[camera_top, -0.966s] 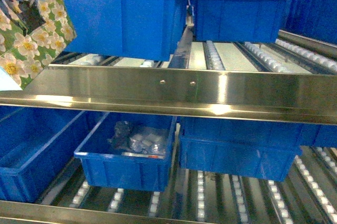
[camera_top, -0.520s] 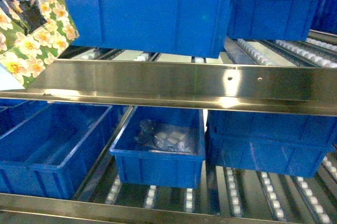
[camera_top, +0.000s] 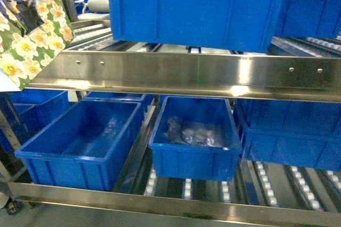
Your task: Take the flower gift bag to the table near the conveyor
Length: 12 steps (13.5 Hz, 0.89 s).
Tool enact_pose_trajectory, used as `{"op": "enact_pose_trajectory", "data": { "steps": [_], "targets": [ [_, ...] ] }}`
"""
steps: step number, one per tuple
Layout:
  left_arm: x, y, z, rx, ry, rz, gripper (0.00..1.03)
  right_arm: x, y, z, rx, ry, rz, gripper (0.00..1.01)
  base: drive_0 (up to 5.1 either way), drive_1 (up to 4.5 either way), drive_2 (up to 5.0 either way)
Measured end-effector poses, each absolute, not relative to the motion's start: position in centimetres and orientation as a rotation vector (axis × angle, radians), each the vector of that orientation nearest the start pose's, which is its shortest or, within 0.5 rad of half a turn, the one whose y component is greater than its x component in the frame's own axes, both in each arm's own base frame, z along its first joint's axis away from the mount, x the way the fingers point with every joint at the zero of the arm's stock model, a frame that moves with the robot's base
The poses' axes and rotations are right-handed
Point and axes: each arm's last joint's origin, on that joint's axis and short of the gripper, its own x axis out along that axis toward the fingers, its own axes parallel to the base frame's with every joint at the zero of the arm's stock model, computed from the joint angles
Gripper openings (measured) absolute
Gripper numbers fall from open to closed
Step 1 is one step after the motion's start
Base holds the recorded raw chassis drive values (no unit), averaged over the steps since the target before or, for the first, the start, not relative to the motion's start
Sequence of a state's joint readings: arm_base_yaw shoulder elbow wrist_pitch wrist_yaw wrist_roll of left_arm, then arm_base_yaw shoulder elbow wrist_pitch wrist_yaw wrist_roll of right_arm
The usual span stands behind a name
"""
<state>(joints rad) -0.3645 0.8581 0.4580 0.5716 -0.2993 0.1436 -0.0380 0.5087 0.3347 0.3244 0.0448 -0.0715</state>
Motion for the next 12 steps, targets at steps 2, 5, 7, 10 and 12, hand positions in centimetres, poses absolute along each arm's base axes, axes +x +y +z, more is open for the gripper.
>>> {"op": "enact_pose_trajectory", "data": {
  "steps": [2, 5, 7, 10, 12],
  "targets": [
    [18.08, -6.01, 27.94, 0.087, -0.167, -0.056, 0.02, 13.65, -0.65, 26.33, -0.071, -0.148, -0.088, 0.02, -4.7, 0.84, 3.8],
    [18.08, -6.01, 27.94, 0.087, -0.166, -0.055, 0.02, 13.66, -0.65, 26.31, -0.071, -0.146, -0.088, 0.02, -4.9, 1.05, 3.6],
    [18.08, -6.01, 27.95, 0.087, -0.167, -0.055, 0.02, 13.65, -0.65, 26.33, -0.071, -0.148, -0.088, 0.02, -4.8, 1.08, 3.6],
    [18.07, -6.01, 27.95, 0.087, -0.168, -0.055, 0.02, 13.66, -0.65, 26.32, -0.071, -0.147, -0.088, 0.02, -4.9, 1.03, 3.6],
    [18.07, -6.01, 27.95, 0.087, -0.168, -0.055, 0.02, 13.65, -0.65, 26.33, -0.071, -0.148, -0.088, 0.02, -4.7, 1.13, 3.7]
  ]
}}
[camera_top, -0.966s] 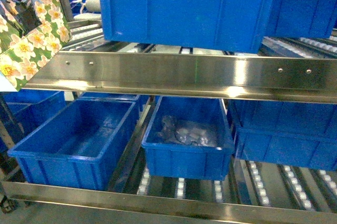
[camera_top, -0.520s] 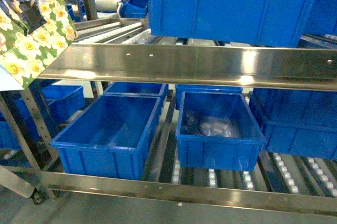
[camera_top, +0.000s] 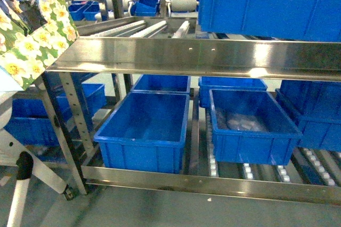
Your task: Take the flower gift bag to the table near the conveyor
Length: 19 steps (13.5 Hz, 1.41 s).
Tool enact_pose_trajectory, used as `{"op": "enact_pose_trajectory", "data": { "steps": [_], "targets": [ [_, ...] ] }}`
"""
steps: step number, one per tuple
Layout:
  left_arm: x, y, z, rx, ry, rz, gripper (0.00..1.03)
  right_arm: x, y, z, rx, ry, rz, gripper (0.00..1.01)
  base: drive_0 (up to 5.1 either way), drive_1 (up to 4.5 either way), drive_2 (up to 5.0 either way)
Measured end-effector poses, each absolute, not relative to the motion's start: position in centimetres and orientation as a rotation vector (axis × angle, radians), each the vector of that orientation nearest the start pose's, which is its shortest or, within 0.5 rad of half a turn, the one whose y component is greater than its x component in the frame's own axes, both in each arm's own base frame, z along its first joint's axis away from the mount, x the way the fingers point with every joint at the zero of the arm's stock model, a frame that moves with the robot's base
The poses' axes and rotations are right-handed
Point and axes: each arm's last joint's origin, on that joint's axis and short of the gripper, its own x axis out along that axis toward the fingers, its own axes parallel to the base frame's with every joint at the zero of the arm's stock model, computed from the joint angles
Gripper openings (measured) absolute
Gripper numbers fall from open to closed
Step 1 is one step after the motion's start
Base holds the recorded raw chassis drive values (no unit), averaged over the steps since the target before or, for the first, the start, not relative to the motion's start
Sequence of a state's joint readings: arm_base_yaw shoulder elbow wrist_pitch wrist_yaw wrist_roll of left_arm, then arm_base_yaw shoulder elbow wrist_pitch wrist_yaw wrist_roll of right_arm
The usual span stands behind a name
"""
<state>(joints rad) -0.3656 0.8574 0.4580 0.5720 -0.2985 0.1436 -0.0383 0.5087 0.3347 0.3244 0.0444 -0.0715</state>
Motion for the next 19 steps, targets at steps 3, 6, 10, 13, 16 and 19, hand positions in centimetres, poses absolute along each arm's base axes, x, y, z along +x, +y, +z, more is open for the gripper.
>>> {"op": "enact_pose_trajectory", "data": {
  "steps": [3, 6, 10, 13, 16, 19],
  "targets": [
    [18.07, -6.01, 27.95, 0.087, -0.168, -0.055, 0.02, 13.66, -0.65, 26.32, -0.071, -0.146, -0.088, 0.02, -4.7, 1.20, 3.7],
    [18.08, -6.01, 27.92, 0.088, -0.165, -0.055, 0.02, 13.65, -0.65, 26.32, -0.071, -0.147, -0.088, 0.02, -4.8, 1.61, 3.2],
    [18.08, -6.01, 27.95, 0.087, -0.167, -0.055, 0.02, 13.66, -0.65, 26.32, -0.071, -0.146, -0.088, 0.02, -5.0, 2.48, 2.5],
    [18.08, -6.01, 27.94, 0.087, -0.167, -0.055, 0.02, 13.66, -0.65, 26.32, -0.071, -0.146, -0.088, 0.02, -5.0, 2.48, 2.5],
    [18.08, -6.01, 27.95, 0.087, -0.167, -0.055, 0.02, 13.66, -0.65, 26.31, -0.071, -0.146, -0.088, 0.02, -5.0, 2.48, 2.5],
    [18.08, -6.01, 27.95, 0.087, -0.167, -0.055, 0.02, 13.66, -0.65, 26.31, -0.071, -0.146, -0.088, 0.02, -5.1, 2.35, 2.3]
  ]
}}
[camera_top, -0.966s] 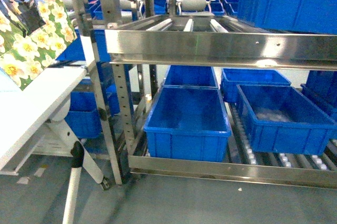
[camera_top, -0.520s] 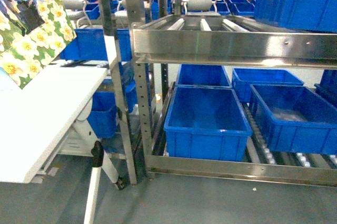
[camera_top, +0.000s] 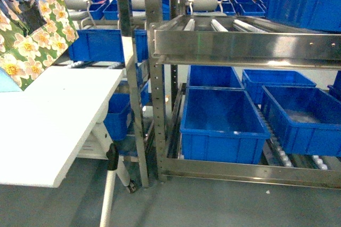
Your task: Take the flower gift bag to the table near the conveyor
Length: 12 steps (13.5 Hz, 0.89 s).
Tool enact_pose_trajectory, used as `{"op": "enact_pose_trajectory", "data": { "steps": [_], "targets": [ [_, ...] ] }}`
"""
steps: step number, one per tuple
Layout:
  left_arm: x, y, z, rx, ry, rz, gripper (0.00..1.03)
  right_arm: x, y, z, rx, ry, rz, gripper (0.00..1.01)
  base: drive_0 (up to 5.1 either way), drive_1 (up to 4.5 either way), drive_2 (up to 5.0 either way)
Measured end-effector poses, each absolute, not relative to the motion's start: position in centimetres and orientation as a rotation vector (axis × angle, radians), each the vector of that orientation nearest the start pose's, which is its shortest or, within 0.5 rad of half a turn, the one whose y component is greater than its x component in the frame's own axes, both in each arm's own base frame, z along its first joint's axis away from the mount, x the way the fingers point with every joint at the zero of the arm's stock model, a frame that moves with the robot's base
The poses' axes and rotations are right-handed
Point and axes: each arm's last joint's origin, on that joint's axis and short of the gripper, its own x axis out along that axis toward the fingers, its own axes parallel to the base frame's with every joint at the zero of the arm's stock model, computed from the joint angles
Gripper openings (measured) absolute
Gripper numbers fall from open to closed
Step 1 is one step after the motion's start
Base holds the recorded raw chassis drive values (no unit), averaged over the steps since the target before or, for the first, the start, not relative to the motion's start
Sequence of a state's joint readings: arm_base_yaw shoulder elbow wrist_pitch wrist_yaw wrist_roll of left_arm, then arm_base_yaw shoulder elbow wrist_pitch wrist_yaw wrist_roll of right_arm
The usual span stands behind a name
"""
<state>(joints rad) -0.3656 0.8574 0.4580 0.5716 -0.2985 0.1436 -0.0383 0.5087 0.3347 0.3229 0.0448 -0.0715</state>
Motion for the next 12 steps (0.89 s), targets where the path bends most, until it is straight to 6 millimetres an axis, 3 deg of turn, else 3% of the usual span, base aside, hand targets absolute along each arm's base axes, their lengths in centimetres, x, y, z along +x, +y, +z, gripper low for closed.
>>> {"op": "enact_pose_trajectory", "data": {
  "steps": [12],
  "targets": [
    [18.07, -6.01, 27.96, 0.087, -0.168, -0.055, 0.02, 13.66, -0.65, 26.32, -0.071, -0.146, -0.088, 0.02, -5.0, 2.44, 2.4]
  ]
}}
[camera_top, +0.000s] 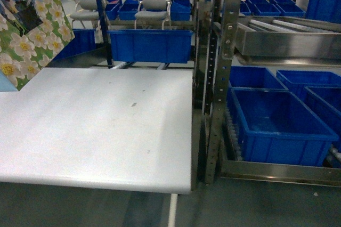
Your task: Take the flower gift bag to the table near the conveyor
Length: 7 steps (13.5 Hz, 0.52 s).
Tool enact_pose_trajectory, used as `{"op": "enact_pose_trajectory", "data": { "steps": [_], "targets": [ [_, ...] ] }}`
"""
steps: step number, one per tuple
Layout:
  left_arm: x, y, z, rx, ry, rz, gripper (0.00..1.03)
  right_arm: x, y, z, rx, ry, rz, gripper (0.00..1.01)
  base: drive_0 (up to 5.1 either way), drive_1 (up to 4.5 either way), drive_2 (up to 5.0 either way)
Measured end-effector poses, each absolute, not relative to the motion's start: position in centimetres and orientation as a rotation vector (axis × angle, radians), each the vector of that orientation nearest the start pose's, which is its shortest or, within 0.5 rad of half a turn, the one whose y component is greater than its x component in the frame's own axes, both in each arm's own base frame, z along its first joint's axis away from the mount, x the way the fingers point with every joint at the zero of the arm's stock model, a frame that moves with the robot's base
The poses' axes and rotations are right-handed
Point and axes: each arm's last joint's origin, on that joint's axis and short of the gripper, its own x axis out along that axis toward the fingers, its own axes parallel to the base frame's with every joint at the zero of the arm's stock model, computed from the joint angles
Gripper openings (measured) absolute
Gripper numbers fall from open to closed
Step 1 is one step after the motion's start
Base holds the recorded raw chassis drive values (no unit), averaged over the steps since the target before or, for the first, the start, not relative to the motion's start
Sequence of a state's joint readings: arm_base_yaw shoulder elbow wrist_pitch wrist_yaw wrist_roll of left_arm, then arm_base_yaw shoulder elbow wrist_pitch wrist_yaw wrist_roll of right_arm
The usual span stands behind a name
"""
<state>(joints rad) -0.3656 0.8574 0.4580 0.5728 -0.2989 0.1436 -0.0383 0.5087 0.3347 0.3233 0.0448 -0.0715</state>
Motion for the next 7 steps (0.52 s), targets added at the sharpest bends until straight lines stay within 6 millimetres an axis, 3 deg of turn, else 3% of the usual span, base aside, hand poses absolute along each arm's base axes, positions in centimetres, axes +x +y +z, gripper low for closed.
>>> {"op": "enact_pose_trajectory", "data": {
  "steps": [7],
  "targets": [
    [18.07, -6.01, 27.96, 0.087, -0.168, -0.055, 0.02, 13.65, -0.65, 26.32, -0.071, -0.147, -0.088, 0.02, -5.1, 2.39, 2.4]
  ]
}}
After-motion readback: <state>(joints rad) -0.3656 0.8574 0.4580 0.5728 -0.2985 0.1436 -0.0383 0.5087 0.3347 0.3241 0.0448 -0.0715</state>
